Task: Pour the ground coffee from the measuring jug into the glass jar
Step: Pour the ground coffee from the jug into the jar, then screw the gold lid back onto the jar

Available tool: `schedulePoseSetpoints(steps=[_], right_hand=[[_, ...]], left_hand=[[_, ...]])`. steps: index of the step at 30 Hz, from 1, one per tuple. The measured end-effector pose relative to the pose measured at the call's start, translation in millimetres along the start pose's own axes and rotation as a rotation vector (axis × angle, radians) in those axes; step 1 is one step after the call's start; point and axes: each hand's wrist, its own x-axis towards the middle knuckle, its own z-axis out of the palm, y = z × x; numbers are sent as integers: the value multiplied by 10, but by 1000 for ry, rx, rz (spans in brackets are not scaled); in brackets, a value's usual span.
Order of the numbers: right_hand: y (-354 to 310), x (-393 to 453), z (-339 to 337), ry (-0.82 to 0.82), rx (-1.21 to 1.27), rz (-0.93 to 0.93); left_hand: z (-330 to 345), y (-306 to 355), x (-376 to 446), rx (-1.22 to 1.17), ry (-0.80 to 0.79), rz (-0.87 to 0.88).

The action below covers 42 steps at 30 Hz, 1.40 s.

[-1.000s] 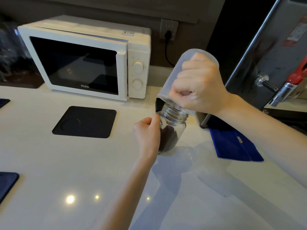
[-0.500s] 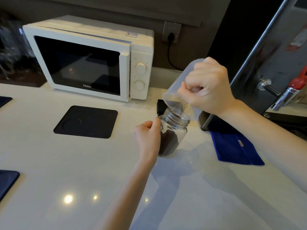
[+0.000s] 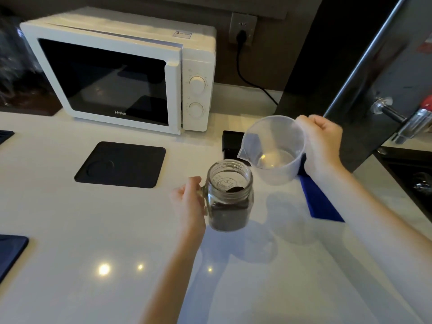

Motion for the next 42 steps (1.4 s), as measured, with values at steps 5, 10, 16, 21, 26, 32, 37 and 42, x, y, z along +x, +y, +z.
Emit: schedulePoseSetpoints(steps=[5, 10, 16, 21, 26, 32, 37, 42], right_hand=[[431, -221, -40, 105, 114, 332], [803, -441, -83, 215, 58, 477], [951, -471, -75, 340, 183, 642], [1001, -512, -53, 328, 180, 618], [1054, -565, -48, 296, 122, 577], [1076, -594, -103, 192, 53, 543], [1137, -566, -258, -6, -188, 348], [973, -357, -456, -242, -274, 207]], left_hand=[[-75, -38, 10, -34, 104, -112], [-208, -154, 89, 28, 140, -132], [-266, -248, 160, 85, 108, -66], [-318, -317, 167, 112, 31, -28], [-356, -374, 198, 140, -33, 34], [-429, -419, 183, 186, -125, 173], [-517, -402, 134, 407, -131, 341], [-974, -553, 265, 854, -371, 538]])
